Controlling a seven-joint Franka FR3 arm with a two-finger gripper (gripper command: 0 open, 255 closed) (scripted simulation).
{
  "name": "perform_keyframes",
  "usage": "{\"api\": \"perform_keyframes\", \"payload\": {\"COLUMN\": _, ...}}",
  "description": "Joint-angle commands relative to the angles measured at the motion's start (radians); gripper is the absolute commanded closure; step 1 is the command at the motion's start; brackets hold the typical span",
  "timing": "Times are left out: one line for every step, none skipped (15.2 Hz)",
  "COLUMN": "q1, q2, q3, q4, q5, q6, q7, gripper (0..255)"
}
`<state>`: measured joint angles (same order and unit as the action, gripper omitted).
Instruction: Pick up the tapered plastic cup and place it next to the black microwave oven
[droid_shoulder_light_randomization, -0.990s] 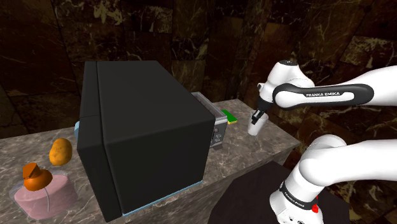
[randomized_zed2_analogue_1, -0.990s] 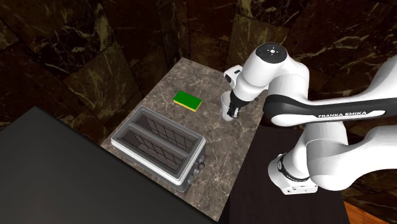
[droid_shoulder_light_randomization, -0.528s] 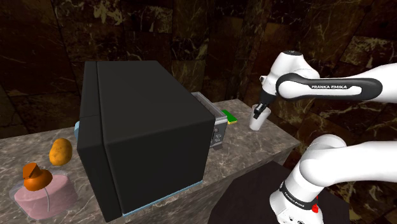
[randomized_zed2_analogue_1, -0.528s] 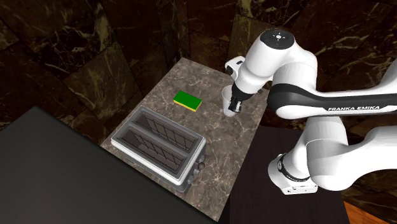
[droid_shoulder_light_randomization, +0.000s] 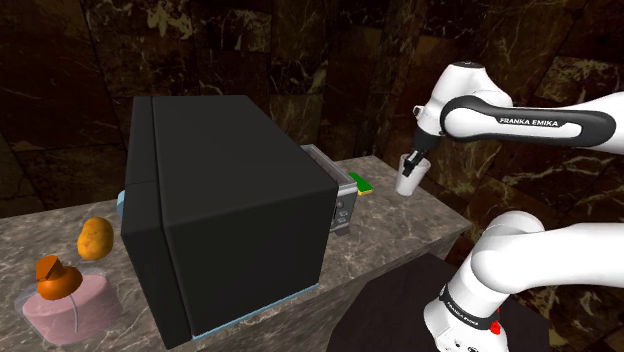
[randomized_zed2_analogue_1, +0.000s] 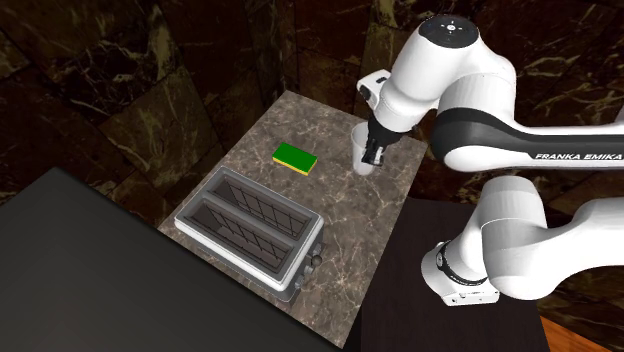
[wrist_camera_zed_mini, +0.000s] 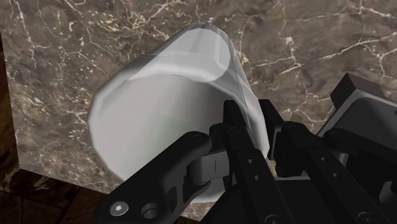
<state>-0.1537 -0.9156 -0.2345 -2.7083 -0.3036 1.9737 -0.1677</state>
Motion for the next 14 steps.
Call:
{"api": "perform_keyframes", "payload": {"q1": 0.005, "q2": -0.001, "q3": 0.008, "q4": 0.027, "q5": 0.008, "q6": -0.028, "q7": 0.0, "gripper": 255}}
{"api": "perform_keyframes", "payload": {"q1": 0.006, "q2": -0.001, "q3": 0.01, "q4": 0.04, "q5": 0.011, "q6": -0.041, "q7": -0.002, "gripper": 255}}
{"api": "perform_keyframes", "payload": {"q1": 0.007, "q2": -0.001, "q3": 0.013, "q4": 0.053, "q5": 0.014, "q6": -0.054, "q7": -0.003, "gripper": 255}}
{"api": "perform_keyframes", "payload": {"q1": 0.009, "q2": 0.0, "q3": 0.015, "q4": 0.067, "q5": 0.017, "q6": -0.067, "q7": -0.005, "gripper": 255}}
{"api": "perform_keyframes", "payload": {"q1": 0.01, "q2": 0.001, "q3": 0.017, "q4": 0.081, "q5": 0.02, "q6": -0.08, "q7": -0.006, "gripper": 255}}
{"api": "perform_keyframes", "payload": {"q1": 0.011, "q2": 0.002, "q3": 0.02, "q4": 0.094, "q5": 0.022, "q6": -0.092, "q7": -0.008, "gripper": 255}}
{"api": "perform_keyframes", "payload": {"q1": 0.012, "q2": 0.003, "q3": 0.022, "q4": 0.108, "q5": 0.025, "q6": -0.105, "q7": -0.01, "gripper": 255}}
{"api": "perform_keyframes", "payload": {"q1": 0.014, "q2": 0.004, "q3": 0.024, "q4": 0.122, "q5": 0.028, "q6": -0.118, "q7": -0.011, "gripper": 255}}
{"api": "perform_keyframes", "payload": {"q1": 0.015, "q2": 0.006, "q3": 0.026, "q4": 0.136, "q5": 0.03, "q6": -0.13, "q7": -0.013, "gripper": 255}}
{"api": "perform_keyframes", "payload": {"q1": 0.016, "q2": 0.008, "q3": 0.028, "q4": 0.151, "q5": 0.033, "q6": -0.142, "q7": -0.014, "gripper": 255}}
{"api": "perform_keyframes", "payload": {"q1": 0.017, "q2": 0.01, "q3": 0.03, "q4": 0.165, "q5": 0.035, "q6": -0.154, "q7": -0.016, "gripper": 255}}
{"api": "perform_keyframes", "payload": {"q1": 0.018, "q2": 0.013, "q3": 0.032, "q4": 0.18, "q5": 0.037, "q6": -0.166, "q7": -0.017, "gripper": 255}}
{"api": "perform_keyframes", "payload": {"q1": 0.019, "q2": 0.015, "q3": 0.034, "q4": 0.194, "q5": 0.04, "q6": -0.178, "q7": -0.018, "gripper": 255}}
{"api": "perform_keyframes", "payload": {"q1": 0.02, "q2": 0.018, "q3": 0.036, "q4": 0.209, "q5": 0.042, "q6": -0.19, "q7": -0.02, "gripper": 255}}
